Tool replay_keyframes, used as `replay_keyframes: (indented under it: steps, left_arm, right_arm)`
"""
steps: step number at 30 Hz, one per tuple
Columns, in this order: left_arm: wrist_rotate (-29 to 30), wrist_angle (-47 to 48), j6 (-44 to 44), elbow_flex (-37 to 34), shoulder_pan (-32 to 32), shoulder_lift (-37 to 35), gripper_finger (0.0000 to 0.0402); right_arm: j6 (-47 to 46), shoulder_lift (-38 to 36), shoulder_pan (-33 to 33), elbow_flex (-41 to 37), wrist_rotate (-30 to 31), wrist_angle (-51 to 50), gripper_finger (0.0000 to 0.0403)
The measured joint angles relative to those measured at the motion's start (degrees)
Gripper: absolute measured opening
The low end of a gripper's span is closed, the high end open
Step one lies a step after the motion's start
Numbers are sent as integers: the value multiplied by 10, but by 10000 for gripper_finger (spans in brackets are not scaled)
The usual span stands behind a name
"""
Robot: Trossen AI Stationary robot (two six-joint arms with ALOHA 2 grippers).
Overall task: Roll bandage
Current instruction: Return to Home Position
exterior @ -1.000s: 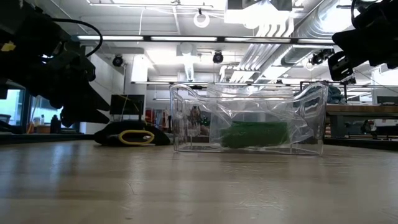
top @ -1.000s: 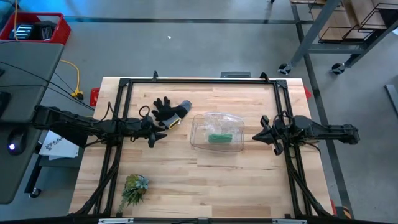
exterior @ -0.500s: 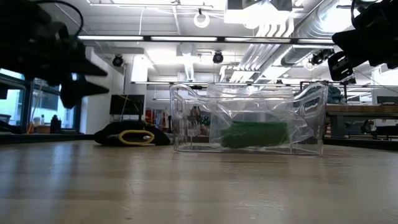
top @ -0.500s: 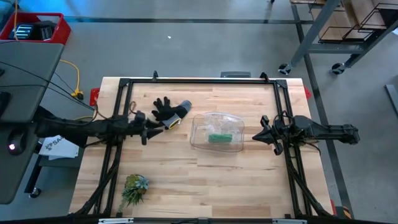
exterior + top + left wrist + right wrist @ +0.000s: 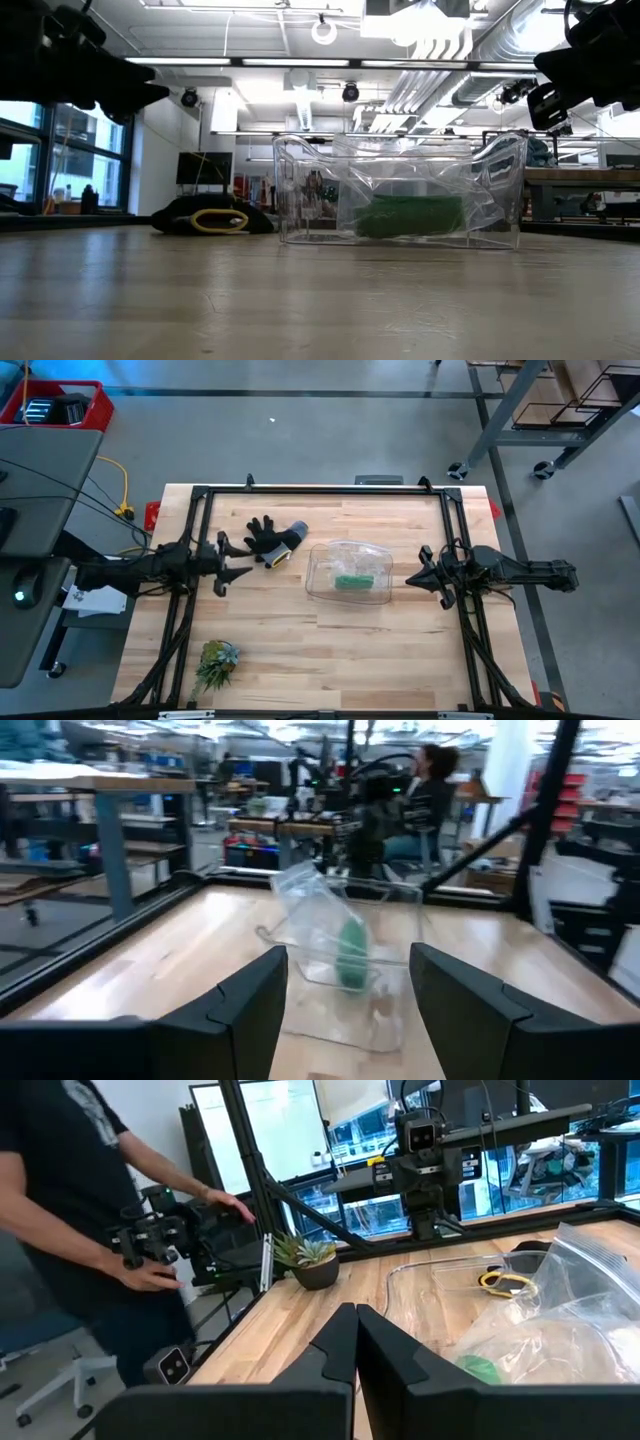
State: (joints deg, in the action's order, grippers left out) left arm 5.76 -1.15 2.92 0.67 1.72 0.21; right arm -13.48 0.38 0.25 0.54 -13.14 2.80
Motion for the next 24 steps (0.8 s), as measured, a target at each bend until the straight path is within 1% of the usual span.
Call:
replay_keyframes:
  steps: [4,15,24]
  left_arm:
    - [-27,5,-19,0,-4,0,206]
    - [-27,5,25,0,-14,5,206]
    - [-26,4,29,0,-14,5,206]
  right_arm:
    - [0,0,0,0,0,0,0]
    - [0,0,0,0,0,-1,0]
    - [0,0,0,0,0,-1,0]
